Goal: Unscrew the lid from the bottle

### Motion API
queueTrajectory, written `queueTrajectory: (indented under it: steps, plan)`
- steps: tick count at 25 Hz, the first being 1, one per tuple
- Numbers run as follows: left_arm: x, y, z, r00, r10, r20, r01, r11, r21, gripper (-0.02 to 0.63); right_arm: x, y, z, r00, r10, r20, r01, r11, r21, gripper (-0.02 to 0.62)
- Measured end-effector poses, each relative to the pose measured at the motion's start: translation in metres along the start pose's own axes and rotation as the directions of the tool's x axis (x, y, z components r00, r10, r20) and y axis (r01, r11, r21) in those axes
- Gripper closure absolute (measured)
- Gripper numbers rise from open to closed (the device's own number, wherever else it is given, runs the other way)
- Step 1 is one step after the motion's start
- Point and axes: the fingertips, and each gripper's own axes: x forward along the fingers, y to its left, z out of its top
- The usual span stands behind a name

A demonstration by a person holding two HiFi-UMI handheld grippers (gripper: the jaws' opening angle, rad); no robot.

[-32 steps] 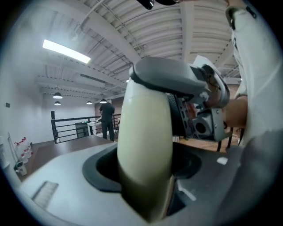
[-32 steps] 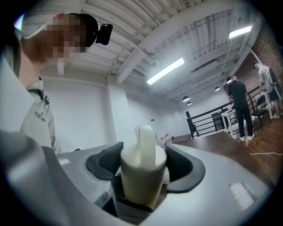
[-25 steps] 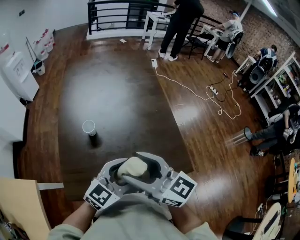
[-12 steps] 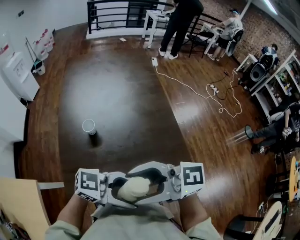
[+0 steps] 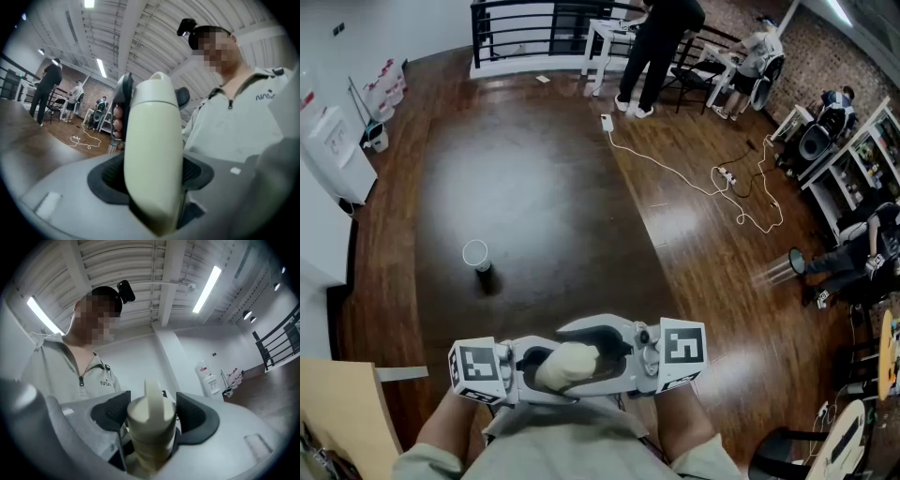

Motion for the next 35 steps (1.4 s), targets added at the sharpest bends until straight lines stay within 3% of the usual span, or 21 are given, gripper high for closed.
queueTrajectory:
  steps: [5,8,11,15,18,21,24,27,30,32,35]
  plan:
    - [-0.001,0.015,0.002,0.992,0.127,0.023,-0.128,0.991,0.048,0.289,-0.009,-0.015,0.004,0.992,-0.119,0.046,0.120,0.993,-0.016,0.283]
    - [-0.005,0.032,0.012,0.958,0.285,0.041,-0.287,0.952,0.105,0.288,-0.013,-0.025,0.009,0.970,-0.231,0.080,0.235,0.971,-0.035,0.268]
    - [-0.011,0.049,0.019,0.891,0.452,0.044,-0.453,0.877,0.156,0.288,-0.017,-0.038,0.011,0.931,-0.354,0.089,0.360,0.931,-0.059,0.266]
    - [-0.019,0.069,0.024,0.800,0.590,0.106,-0.598,0.774,0.206,0.288,-0.024,-0.051,0.013,0.873,-0.479,0.093,0.487,0.868,-0.096,0.262]
    - [-0.026,0.082,0.028,0.710,0.695,0.119,-0.703,0.684,0.195,0.288,-0.028,-0.059,0.014,0.824,-0.558,0.105,0.567,0.817,-0.108,0.258]
    - [-0.030,0.090,0.031,0.623,0.774,0.113,-0.776,0.595,0.209,0.289,-0.032,-0.064,0.013,0.776,-0.619,0.122,0.630,0.771,-0.091,0.258]
    - [-0.031,0.097,0.026,0.581,0.808,0.098,-0.799,0.543,0.260,0.288,-0.033,-0.070,0.009,0.742,-0.659,0.124,0.669,0.741,-0.061,0.258]
    - [-0.030,0.100,0.024,0.553,0.828,0.090,-0.813,0.513,0.276,0.289,-0.032,-0.076,0.004,0.718,-0.686,0.119,0.692,0.722,-0.015,0.258]
    - [-0.029,0.102,0.011,0.543,0.836,0.076,-0.822,0.510,0.253,0.288,-0.031,-0.079,-0.001,0.709,-0.696,0.108,0.699,0.715,0.015,0.259]
    - [-0.028,0.101,0.011,0.561,0.825,0.072,-0.809,0.528,0.256,0.289,-0.032,-0.081,-0.004,0.706,-0.701,0.102,0.703,0.711,0.023,0.276]
    - [-0.025,0.097,0.015,0.617,0.784,0.065,-0.769,0.583,0.263,0.288,-0.031,-0.080,-0.007,0.723,-0.685,0.089,0.687,0.727,0.021,0.299]
